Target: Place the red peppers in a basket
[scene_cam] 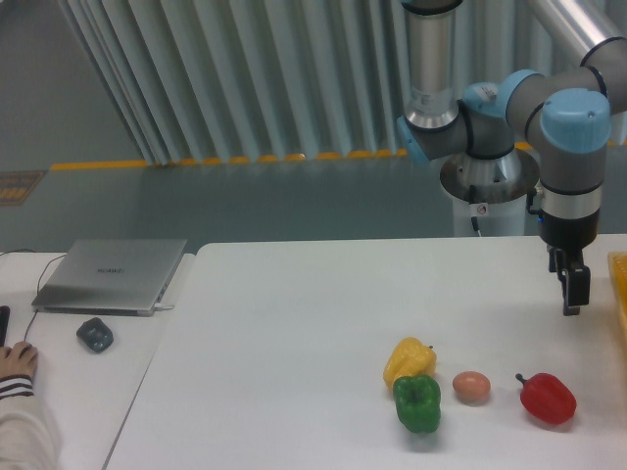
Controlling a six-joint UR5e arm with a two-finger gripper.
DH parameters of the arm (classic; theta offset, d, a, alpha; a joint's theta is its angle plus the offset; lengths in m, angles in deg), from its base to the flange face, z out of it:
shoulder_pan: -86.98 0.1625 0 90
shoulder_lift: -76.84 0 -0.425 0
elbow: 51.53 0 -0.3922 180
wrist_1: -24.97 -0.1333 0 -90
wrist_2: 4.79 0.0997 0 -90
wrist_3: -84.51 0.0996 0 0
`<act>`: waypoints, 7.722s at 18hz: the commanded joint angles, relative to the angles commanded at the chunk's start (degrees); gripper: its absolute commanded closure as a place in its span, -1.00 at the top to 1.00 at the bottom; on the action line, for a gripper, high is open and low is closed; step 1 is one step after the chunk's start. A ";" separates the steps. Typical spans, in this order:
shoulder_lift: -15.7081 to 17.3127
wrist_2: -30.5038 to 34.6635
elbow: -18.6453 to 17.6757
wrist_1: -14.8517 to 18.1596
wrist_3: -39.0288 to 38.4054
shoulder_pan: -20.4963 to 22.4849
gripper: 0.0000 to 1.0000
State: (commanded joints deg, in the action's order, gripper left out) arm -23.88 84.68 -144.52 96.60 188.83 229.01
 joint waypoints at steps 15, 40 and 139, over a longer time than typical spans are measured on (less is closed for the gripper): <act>-0.53 -0.70 -4.31 -0.53 -7.53 -0.62 1.00; -6.76 -0.88 2.63 -8.44 -21.13 -6.06 1.00; -10.02 9.76 5.71 -7.73 51.23 17.58 -0.02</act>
State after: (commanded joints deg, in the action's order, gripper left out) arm -33.90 94.44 -138.80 88.87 240.06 246.58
